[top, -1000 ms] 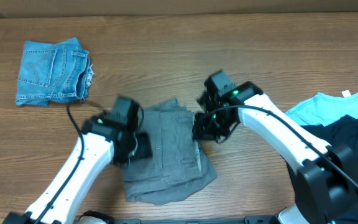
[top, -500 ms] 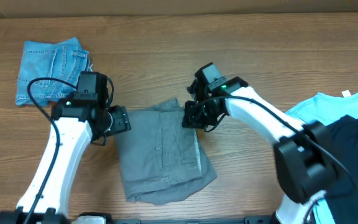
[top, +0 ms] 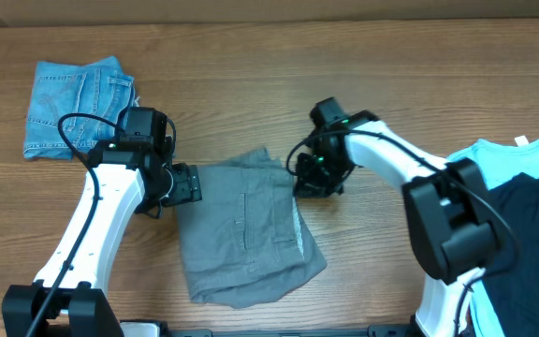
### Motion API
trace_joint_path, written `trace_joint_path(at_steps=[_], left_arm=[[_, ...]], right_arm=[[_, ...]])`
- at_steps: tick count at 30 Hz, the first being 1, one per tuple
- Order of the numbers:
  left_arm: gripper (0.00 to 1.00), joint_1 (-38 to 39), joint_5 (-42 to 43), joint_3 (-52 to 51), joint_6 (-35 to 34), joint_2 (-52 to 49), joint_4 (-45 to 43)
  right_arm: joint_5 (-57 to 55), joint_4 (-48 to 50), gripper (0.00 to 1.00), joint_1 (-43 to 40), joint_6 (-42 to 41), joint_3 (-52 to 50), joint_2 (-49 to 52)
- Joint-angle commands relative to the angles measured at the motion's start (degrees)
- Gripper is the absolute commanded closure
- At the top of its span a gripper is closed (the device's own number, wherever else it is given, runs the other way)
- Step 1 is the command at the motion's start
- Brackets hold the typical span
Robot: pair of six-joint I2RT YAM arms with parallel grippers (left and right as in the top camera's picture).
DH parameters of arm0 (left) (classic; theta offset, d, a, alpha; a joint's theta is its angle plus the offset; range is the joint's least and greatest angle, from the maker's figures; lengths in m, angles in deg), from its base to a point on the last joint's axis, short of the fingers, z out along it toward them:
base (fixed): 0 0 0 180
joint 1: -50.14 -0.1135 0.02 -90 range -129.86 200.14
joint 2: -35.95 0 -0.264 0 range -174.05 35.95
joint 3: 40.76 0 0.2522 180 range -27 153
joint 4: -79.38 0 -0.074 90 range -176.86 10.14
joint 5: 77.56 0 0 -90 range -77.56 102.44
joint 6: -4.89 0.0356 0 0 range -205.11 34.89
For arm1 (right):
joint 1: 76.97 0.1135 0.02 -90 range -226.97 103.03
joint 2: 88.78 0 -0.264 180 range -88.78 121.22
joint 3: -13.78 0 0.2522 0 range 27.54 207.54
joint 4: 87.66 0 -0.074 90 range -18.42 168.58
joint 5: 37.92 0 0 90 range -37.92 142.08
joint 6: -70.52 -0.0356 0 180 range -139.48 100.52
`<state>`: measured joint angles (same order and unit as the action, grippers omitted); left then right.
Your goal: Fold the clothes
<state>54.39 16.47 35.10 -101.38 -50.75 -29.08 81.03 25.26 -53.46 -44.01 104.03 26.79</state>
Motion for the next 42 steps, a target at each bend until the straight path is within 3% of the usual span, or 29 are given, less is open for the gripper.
trace_joint_path(at_steps=[1,4,8,13,16,20,25,27,31,34,37,42], left_arm=[[0.16,-0.11,0.48,-0.59,1.09,-0.28,0.48],[0.14,-0.11,0.48,-0.59,1.09,-0.28,0.46],[0.13,-0.11,0.48,-0.59,1.07,-0.28,0.09],[0.13,-0.11,0.5,-0.59,1.07,-0.28,0.09],[0.13,-0.11,0.5,-0.59,1.07,-0.28,0.35],[0.13,-0.11,0.48,-0.59,1.07,-0.28,0.76],[0.12,-0.11,0.48,-0.59,1.07,-0.28,0.48],[0.12,-0.11,0.48,-0.61,1.07,-0.28,0.46],[0.12,-0.11,0.48,-0.59,1.07,-0.28,0.52],[0.13,-0.11,0.48,-0.61,1.07,-0.28,0.59],[0.13,-0.11,0.48,-0.59,1.07,-0.28,0.7],[0.13,-0.11,0.48,-0.59,1.07,-0.28,0.7]], right_arm=[[0.44,-4.98,0.77,-0.33,10.69,2.29,-10.05],[0.5,-11.47,0.67,1.11,14.97,2.27,-14.1],[0.52,-18.16,0.67,3.61,17.31,1.51,-14.45],[5.75,-15.47,0.67,8.44,16.72,-5.18,-14.36],[4.61,-13.05,0.44,11.17,11.06,-9.57,-13.6],[-3.04,-9.88,0.23,12.0,6.01,-14.51,-13.27],[-2.45,-4.79,0.16,11.89,8.26,-18.08,-13.27],[-0.79,-3.13,0.19,11.89,10.21,-18.95,-13.27],[2.71,-2.23,0.42,11.89,16.22,-19.28,-13.27],[1.84,-2.38,0.7,11.78,15.98,-19.28,-13.27],[-5.97,-2.91,0.91,10.69,13.92,-19.28,-13.27],[-22.01,-2.54,0.96,4.48,4.98,-18.69,-13.27]])
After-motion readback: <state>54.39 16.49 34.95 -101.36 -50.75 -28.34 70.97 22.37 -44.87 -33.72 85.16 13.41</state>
